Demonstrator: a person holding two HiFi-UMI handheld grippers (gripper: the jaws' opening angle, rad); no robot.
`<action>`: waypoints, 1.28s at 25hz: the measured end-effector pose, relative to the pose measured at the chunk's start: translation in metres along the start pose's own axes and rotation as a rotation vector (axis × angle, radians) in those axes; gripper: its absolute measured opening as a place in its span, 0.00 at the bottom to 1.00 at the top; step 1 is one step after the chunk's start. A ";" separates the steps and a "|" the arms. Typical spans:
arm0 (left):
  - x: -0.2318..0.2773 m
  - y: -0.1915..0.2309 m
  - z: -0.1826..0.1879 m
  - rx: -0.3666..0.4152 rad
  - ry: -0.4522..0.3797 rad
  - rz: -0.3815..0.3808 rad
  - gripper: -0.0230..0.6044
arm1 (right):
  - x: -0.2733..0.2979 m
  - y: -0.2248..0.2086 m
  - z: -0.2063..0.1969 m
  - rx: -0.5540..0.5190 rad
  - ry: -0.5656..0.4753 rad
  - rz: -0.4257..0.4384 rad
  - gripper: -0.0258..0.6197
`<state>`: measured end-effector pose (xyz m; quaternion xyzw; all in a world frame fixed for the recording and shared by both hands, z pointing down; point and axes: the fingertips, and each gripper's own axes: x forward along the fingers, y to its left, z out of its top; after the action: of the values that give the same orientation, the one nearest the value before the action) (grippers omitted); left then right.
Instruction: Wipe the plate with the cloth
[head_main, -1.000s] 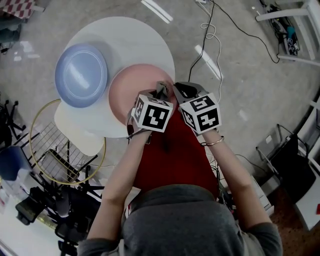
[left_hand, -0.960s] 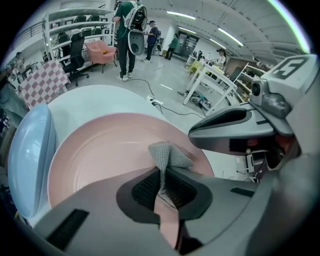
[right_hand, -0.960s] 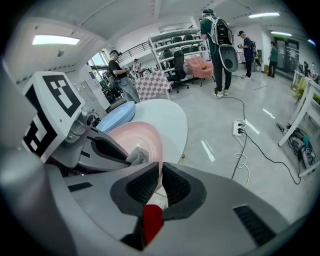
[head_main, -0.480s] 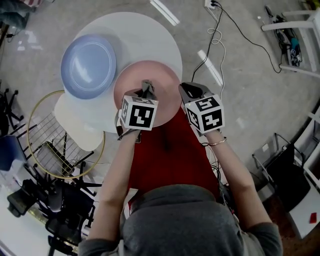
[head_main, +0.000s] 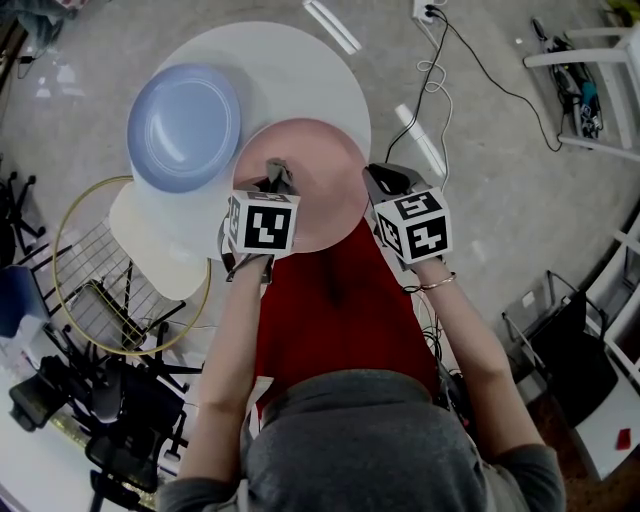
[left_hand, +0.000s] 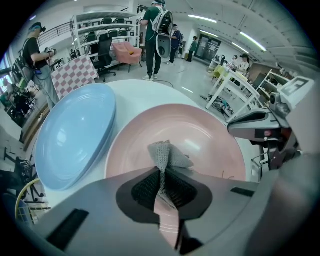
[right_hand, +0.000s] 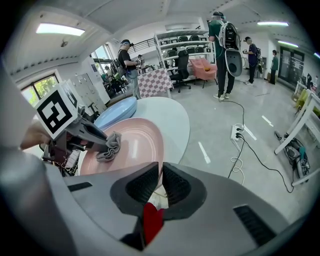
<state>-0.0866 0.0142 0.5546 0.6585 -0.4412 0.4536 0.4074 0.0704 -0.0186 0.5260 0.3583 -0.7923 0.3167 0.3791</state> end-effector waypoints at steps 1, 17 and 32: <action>-0.001 0.003 -0.001 -0.007 0.002 0.004 0.10 | 0.000 0.000 0.000 0.000 0.001 -0.002 0.11; -0.012 0.032 -0.015 0.006 0.006 0.111 0.10 | 0.000 0.003 -0.002 -0.020 0.021 -0.023 0.11; -0.010 -0.063 -0.001 0.009 -0.031 -0.185 0.10 | 0.000 0.005 -0.003 0.002 0.001 -0.021 0.11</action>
<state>-0.0291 0.0349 0.5368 0.7050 -0.3827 0.4057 0.4380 0.0674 -0.0141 0.5263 0.3666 -0.7880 0.3136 0.3825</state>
